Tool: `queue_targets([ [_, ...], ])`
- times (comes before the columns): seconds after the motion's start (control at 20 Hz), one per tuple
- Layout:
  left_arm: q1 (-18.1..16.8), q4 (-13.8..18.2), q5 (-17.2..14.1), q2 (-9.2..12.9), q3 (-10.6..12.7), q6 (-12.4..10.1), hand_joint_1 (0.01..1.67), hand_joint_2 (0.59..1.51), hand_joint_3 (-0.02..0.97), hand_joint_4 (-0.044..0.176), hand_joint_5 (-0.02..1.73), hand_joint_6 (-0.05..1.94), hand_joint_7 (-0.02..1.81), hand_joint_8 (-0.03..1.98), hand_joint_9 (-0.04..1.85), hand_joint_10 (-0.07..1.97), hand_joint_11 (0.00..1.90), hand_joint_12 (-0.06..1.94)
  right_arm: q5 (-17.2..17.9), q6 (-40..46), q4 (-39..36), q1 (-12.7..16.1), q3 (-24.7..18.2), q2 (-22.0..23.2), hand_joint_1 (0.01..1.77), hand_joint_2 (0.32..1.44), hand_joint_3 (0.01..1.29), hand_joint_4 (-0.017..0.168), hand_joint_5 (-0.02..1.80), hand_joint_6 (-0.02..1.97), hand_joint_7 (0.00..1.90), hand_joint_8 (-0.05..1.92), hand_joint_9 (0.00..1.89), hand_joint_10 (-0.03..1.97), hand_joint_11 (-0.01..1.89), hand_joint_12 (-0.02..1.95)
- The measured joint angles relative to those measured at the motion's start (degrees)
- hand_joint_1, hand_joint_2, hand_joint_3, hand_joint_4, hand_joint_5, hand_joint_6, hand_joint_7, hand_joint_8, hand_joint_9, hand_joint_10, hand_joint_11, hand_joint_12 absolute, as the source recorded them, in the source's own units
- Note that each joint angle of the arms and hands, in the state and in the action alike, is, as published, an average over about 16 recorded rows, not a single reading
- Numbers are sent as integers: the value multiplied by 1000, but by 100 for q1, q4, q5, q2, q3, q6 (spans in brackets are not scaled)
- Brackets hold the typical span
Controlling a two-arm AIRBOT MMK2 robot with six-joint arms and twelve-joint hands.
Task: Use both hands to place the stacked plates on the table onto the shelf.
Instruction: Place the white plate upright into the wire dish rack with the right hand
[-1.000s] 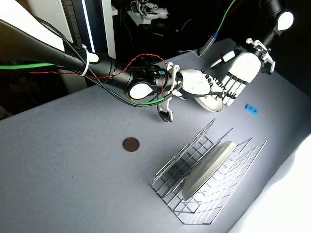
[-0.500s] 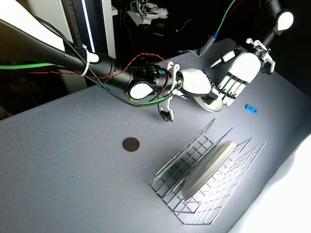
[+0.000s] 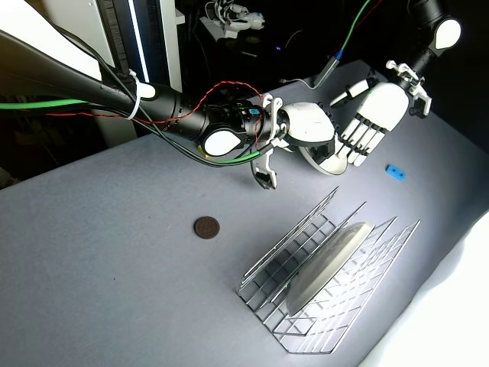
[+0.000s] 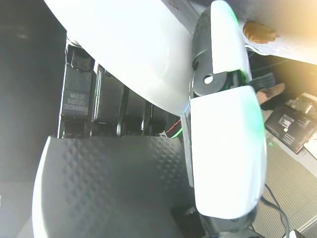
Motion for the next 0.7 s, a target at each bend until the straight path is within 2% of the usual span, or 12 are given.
queue_targets([
  [0.25, -297, 27, -9, 50, 40, -64, 15, 1114, 12, 1, 11, 8, 2, -7, 20, 17, 14, 2, 5, -1, -1, 0, 0, 1, 1168, 976, 13, 4, 863, 636, 1019, 509, 1281, 32, 985, 1040],
  [0.7, -1058, 18, -119, 272, 91, -277, 15, 1113, 12, 5, 14, 13, 17, 8, 18, 7, 13, 1, -5, 2, -6, 0, -102, 138, 1167, 970, 13, 8, 873, 636, 1033, 512, 1310, 0, 997, 1034],
])
